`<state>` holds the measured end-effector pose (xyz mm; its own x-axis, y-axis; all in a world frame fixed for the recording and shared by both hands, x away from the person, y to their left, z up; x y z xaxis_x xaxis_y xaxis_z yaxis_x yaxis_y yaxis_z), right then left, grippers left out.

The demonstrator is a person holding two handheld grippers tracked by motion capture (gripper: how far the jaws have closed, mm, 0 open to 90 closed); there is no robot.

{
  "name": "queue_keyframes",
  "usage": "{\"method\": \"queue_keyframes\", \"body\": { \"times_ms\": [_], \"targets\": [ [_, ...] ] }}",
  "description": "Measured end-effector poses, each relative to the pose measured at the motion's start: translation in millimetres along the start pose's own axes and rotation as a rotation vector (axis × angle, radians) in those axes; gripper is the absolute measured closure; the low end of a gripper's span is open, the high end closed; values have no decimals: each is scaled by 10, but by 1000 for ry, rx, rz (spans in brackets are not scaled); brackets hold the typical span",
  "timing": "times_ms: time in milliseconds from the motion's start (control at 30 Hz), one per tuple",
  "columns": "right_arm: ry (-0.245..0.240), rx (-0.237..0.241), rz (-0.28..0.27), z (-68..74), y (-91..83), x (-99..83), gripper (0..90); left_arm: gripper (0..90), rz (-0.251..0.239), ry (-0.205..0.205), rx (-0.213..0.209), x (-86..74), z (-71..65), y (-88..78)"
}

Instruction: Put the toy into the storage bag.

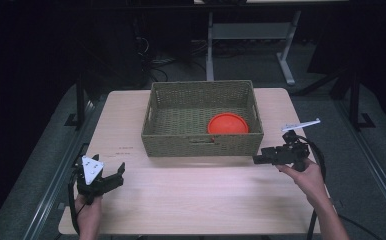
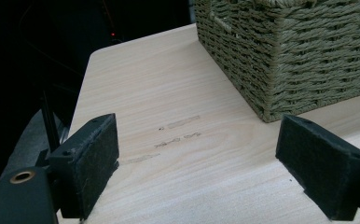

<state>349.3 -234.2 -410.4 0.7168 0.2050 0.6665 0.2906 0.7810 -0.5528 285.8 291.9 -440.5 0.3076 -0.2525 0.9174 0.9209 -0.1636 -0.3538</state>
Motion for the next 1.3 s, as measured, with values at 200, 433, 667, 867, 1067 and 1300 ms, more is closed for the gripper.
{"method": "queue_keyframes", "body": {
  "times_ms": [200,433,667,867,1067,1300],
  "targets": [
    [11,-3,8,-28,-3,-94,229,127,-1,4,1,0,-2,1],
    [28,0,7,-42,-10,-193,220,127,7,8,1,-2,6,-9],
    [28,-21,29,-68,-32,-306,220,127,0,1,2,0,-3,-8],
    [39,-16,23,-80,-55,-426,220,127,1,1,2,-2,-4,-8],
    [47,-6,24,-74,-54,-539,221,127,-1,-1,0,-3,-14,-12],
    [59,-6,-90,-63,-44,-754,231,127,1,6,-3,-4,-18,-2]
  ]
}}
Point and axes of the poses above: each handheld gripper's, and its own axes: y roughly forward along the jaws, x roughly out of its top, z roughly to its left, the point moved 3 cm from there along y, roughly forward along the jaws, and after that the axes turned 3 degrees about -z, right-handed, at the moved point
